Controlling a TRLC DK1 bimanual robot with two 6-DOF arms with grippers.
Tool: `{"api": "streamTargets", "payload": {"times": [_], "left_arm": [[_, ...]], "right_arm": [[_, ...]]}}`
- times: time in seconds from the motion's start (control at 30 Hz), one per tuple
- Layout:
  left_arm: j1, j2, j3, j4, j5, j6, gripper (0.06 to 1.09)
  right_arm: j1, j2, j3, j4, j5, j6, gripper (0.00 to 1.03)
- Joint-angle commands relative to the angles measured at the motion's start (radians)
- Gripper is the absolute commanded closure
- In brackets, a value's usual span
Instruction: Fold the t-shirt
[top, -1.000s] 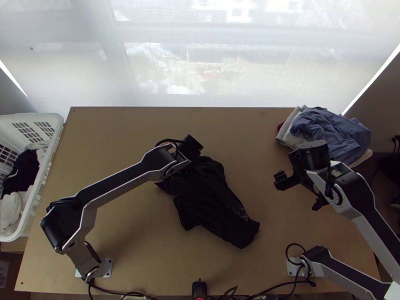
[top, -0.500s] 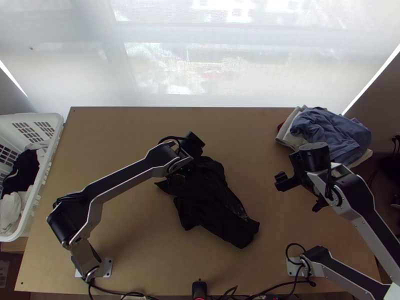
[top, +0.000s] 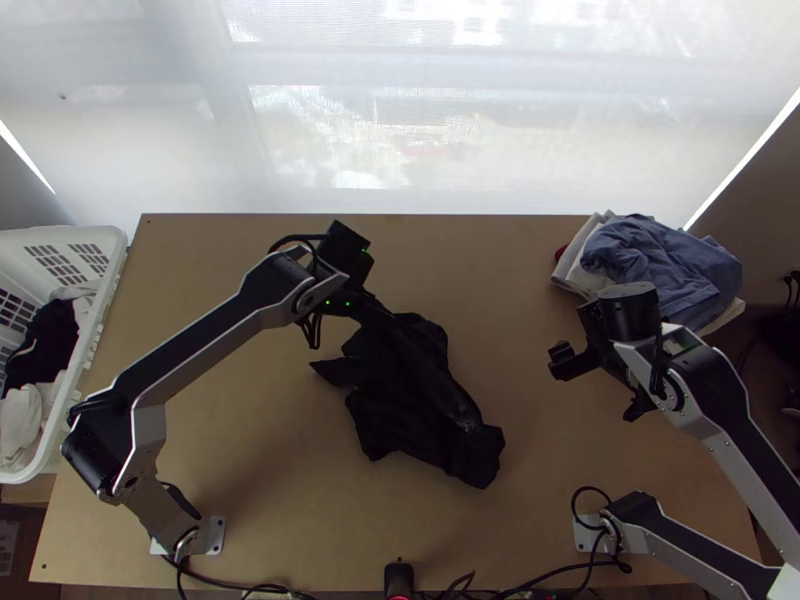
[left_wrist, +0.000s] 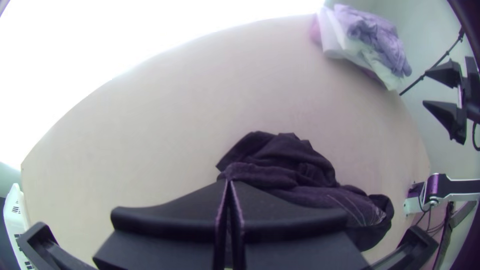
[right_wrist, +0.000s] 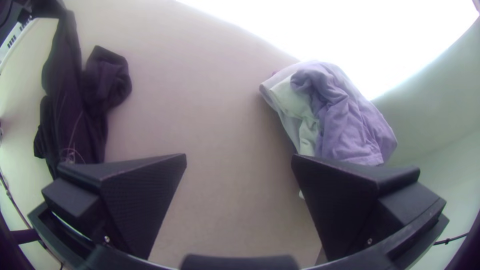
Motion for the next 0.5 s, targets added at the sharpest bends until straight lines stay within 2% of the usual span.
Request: {"api": "streamTargets", "payload": {"times": [0.0,0.3,0.47], "left_arm": [[0.103,-0.042,0.131,-0.050,0.000,0.018,1.05],[0.261,-0.056,0.473,-0.089,-0.002,0.054,1.05],[0.306,-0.074,0.593,-0.027,-0.022,0.069,1.05]], "right_arm": [[0.017,0.021,0.033,0.001,-0.001,-0.002,0.05],[0.043,0.054,0.073,0.007,-0.001,-0.004,0.05],[0.055,0.064,0.096,0.007,-0.001,-0.013,0.05]]}}
